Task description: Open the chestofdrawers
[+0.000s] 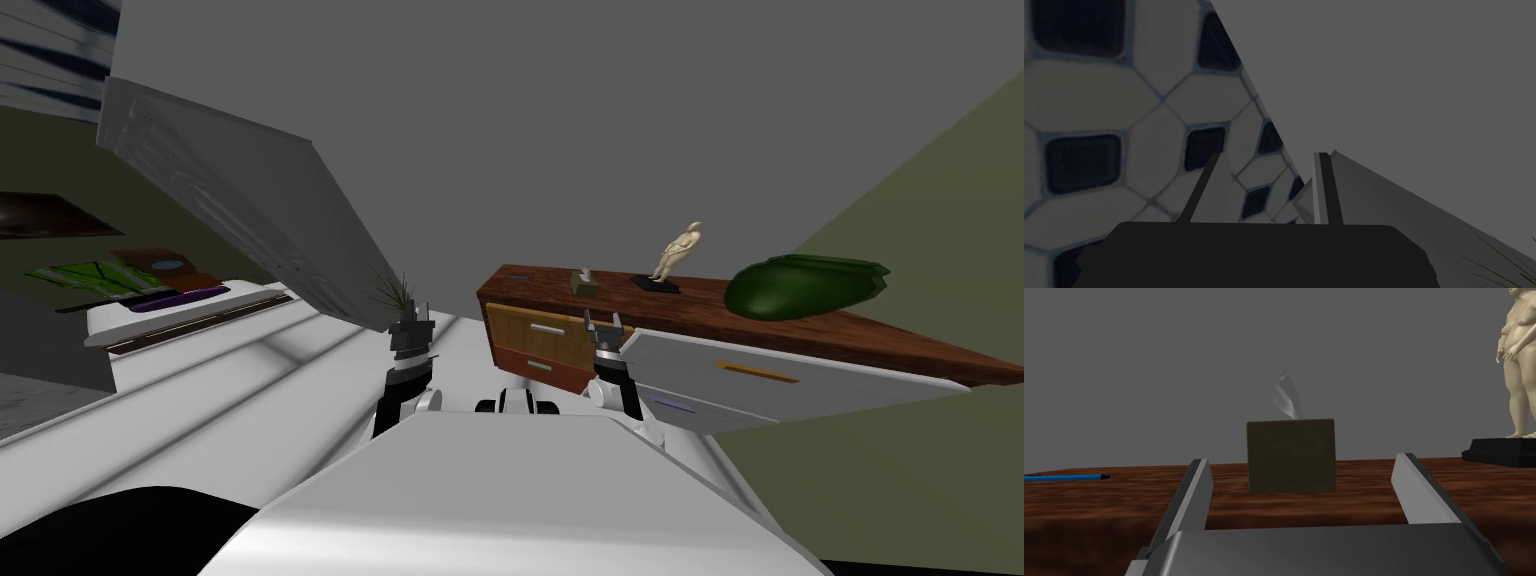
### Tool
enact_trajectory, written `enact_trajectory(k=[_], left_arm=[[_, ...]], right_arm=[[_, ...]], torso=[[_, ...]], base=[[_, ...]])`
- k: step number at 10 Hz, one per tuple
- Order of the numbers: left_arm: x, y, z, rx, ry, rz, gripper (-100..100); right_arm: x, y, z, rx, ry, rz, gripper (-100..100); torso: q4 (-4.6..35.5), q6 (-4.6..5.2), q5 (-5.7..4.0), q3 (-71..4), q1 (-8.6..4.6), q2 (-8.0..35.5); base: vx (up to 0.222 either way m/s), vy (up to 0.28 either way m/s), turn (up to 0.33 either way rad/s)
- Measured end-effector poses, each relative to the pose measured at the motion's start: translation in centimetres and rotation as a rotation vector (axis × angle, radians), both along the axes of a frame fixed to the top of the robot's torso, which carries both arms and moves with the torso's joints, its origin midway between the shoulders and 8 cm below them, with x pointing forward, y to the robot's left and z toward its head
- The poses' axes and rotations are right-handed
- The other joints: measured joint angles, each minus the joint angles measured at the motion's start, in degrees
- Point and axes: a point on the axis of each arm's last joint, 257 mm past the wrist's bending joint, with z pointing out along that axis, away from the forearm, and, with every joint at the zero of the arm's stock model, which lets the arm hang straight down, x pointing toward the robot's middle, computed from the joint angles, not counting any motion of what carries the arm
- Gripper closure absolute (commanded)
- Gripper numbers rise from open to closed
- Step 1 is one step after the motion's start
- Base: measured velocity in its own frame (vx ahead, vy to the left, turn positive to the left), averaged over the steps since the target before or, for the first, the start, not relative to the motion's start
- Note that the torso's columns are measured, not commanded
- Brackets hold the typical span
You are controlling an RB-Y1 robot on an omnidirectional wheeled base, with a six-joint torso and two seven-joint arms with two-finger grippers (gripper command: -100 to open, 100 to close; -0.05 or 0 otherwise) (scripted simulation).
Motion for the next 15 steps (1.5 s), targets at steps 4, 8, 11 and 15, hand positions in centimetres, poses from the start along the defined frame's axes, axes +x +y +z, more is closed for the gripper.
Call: enact_trajectory(k=[4,8,11,15], left_arm=[[0.0,0.0,0.0,0.0,0.0,0.0,0],[0.0,0.0,0.0,0.0,0.0,0.0,0],[0.0,0.0,0.0,0.0,0.0,0.0,0],[0.0,0.0,0.0,0.0,0.0,0.0,0]], right_arm=[[0.8,-1.4,-1.7,0.121,0.009,0.035,-100],[1.5,-2.4,-3.2,0.253,0.008,0.075,-100],[2.0,-3.6,-4.9,0.368,0.01,0.093,-100],[2.6,-4.5,-6.2,0.496,-0.005,0.122,-100]], torso=[[0.0,-0.05,-0.01,0.0,0.03,0.0],[0.0,0.0,-0.01,0.0,-0.03,0.0],[0.0,-0.03,0.01,0.0,0.06,0.0],[-0.1,-0.14,-0.06,-0.1,-0.03,-0.2]], base=[[-0.012,0.023,0.075],[-0.017,0.028,0.077],[-0.022,0.031,0.102],[-0.02,0.022,0.075]])
